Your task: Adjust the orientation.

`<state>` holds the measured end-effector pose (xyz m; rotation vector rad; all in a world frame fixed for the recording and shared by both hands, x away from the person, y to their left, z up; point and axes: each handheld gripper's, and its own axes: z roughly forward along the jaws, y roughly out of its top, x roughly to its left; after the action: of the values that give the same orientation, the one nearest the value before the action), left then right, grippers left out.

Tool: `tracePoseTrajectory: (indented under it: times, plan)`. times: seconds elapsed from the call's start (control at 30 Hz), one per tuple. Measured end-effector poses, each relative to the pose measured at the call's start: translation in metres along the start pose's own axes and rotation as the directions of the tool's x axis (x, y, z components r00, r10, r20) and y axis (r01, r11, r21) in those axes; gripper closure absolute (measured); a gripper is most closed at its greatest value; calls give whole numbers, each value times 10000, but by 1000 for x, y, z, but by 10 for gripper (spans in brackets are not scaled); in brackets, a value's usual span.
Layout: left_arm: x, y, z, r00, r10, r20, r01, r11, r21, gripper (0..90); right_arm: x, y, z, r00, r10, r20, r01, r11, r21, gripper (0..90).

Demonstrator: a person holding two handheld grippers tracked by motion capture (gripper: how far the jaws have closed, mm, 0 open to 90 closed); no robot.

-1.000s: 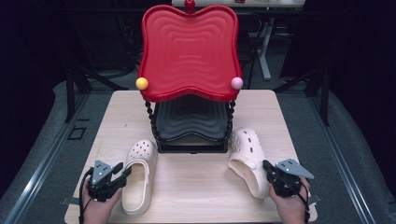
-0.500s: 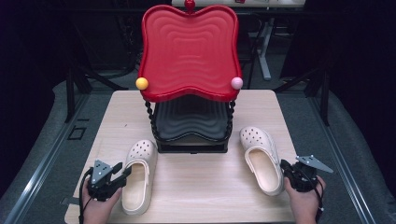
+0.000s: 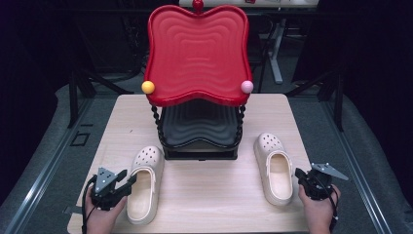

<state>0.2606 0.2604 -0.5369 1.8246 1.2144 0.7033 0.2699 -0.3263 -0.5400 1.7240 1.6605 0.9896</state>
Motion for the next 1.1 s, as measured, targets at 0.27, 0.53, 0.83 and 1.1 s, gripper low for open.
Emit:
tracePoseTrajectory:
  times: [0.27, 0.53, 0.83, 1.1]
  plan:
    - [0, 0, 0, 9999, -126, 37, 126, 9999, 12, 579, 23, 15, -7, 9847, -1742, 40, 1742, 9835, -494, 723]
    - [0, 0, 0, 9998, -163, 60, 163, 9999, 3, 579, 29, 21, 9, 9715, -2327, 443, 2331, 9724, -44, 650]
    - [0, -1, 1, 9997, -218, 62, 218, 9998, -3, 579, 36, 31, 21, 9462, -3161, 694, 3141, 9486, 376, 694]
    - [0, -1, 1, 9997, -231, 54, 231, 9997, 12, 580, 41, 33, 19, 9290, -3598, 870, 3549, 9325, 671, 762]
